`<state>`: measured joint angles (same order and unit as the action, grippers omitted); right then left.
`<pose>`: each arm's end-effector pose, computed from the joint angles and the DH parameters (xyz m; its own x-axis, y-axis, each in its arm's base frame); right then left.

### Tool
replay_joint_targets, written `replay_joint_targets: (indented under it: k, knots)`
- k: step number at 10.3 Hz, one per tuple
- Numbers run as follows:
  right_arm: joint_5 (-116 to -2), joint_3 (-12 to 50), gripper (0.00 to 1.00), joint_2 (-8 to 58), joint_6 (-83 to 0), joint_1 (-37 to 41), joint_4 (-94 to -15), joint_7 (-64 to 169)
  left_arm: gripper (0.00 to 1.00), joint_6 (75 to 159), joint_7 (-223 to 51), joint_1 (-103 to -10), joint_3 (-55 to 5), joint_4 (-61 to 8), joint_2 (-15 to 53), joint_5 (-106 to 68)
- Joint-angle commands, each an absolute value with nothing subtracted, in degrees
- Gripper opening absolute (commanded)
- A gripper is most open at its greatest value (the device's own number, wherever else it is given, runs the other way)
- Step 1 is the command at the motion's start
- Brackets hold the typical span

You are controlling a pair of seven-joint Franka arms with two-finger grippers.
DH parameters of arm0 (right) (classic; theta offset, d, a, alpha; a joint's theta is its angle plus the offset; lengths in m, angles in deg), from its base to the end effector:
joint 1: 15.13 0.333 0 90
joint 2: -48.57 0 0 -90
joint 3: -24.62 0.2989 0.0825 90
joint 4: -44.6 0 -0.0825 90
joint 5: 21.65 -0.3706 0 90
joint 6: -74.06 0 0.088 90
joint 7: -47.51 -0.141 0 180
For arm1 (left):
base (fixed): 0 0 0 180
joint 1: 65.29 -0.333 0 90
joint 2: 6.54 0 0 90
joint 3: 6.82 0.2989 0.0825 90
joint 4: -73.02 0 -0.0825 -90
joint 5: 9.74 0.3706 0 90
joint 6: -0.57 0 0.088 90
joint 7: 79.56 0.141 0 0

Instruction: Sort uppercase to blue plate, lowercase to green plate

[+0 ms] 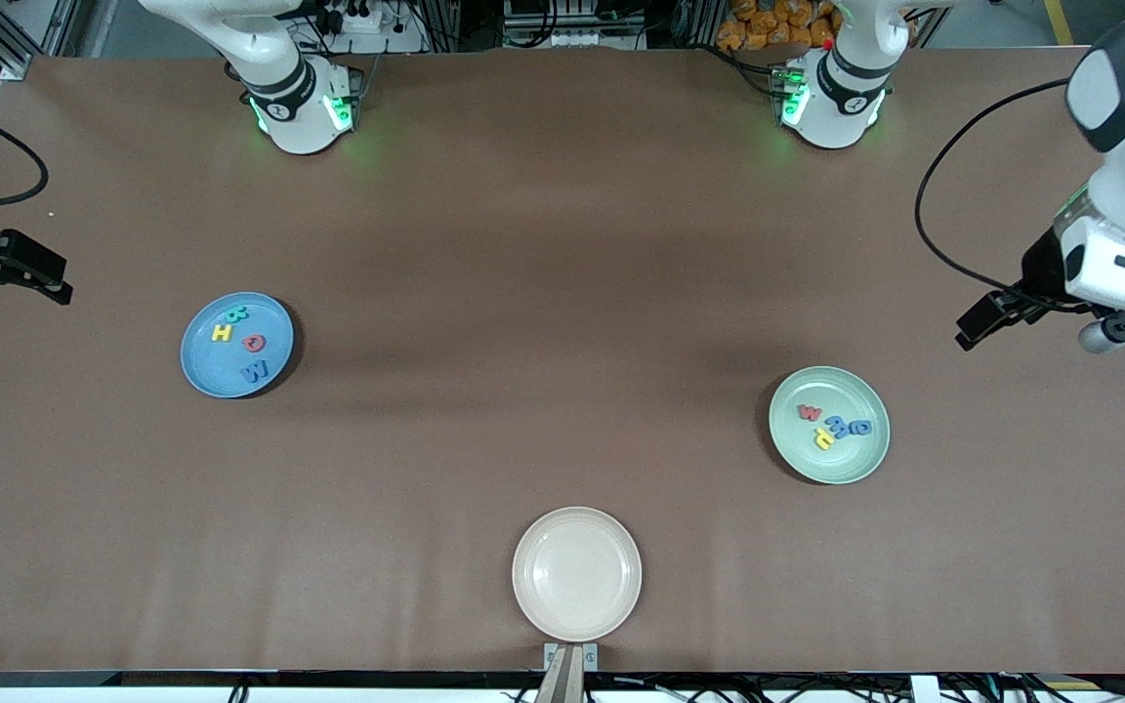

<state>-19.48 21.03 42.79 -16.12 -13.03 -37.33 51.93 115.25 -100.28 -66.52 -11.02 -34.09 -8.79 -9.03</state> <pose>0.5728 -0.0185 0.5825 0.9979 0.0518 0.0398 0.0499 -0.9976 0.0473 0.5601 -0.0284 0.4956 0.9395 0.3002 0.1646 0.2967 -0.9539 0.0464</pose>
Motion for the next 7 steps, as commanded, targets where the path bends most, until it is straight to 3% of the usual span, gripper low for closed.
replay_joint_targets:
  k: [1, 5, 7]
  knots:
    - [-20.42, 23.55, 1.0, 43.3, -15.76, -15.82, -37.58, 52.7, 1.0, 106.78, -92.59, -66.17, -11.22, -25.89, -8.29, -9.3]
    - [-20.33, 24.09, 1.0, 43.3, -15.76, -16.18, -37.58, 52.7, 1.0, 92.1, -85.99, -65.9, -12.27, -16.3, -9.96, -9.56]
    - [-20.33, 24.09, 1.0, 43.3, -15.67, -16.01, -37.58, 52.61, 1.0, 88.56, -84.49, -65.9, -12.97, -13.48, -10.05, -9.65]
